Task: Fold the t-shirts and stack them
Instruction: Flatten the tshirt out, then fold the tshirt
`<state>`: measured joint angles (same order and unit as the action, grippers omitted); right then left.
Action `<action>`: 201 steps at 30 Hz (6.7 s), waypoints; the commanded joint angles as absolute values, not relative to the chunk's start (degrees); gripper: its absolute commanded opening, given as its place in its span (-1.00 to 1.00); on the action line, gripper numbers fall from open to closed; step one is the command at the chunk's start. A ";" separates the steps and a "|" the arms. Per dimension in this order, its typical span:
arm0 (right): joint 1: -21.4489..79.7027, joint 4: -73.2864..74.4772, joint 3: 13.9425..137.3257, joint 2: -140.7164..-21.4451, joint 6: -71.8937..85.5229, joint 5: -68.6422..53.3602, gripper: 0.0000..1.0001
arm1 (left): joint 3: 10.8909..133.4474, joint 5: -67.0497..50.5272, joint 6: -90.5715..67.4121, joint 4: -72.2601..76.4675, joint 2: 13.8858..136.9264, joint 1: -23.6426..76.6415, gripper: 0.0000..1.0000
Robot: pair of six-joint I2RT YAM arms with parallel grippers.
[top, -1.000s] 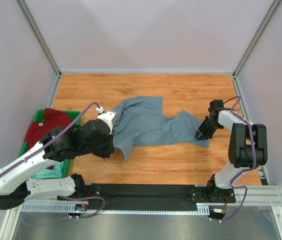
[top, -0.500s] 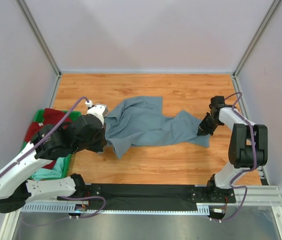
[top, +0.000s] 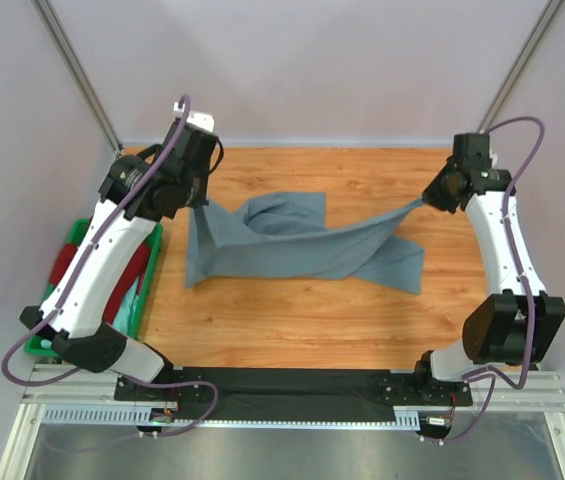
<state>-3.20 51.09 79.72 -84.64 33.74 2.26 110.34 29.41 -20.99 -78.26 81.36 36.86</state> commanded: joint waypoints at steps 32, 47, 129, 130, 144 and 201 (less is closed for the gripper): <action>-3.78 48.96 108.81 -55.03 33.57 -1.75 -1.00 | 121.03 5.73 16.98 -23.64 54.77 31.82 -1.00; -3.78 50.11 101.00 -54.05 36.56 -2.99 -1.00 | 112.54 11.68 20.56 -19.96 61.16 31.82 -1.00; -7.56 21.38 77.18 -73.11 23.38 3.77 -1.00 | 125.51 2.29 14.25 -16.36 112.39 20.22 -1.00; -7.56 18.14 76.12 -74.78 23.03 5.17 -1.00 | 126.03 2.29 13.02 -15.56 114.33 19.61 -1.00; -7.65 17.31 92.10 -105.46 18.98 5.27 -1.00 | 134.39 4.48 3.69 -12.13 131.49 17.49 -1.00; -13.80 51.15 108.81 -121.64 25.66 -0.62 -0.99 | 104.33 0.35 -24.87 -51.15 108.19 17.40 -1.00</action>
<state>-12.97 50.37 106.89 -120.03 27.14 -2.76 104.29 0.30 -23.66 -49.25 108.03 17.52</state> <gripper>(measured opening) 0.010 0.007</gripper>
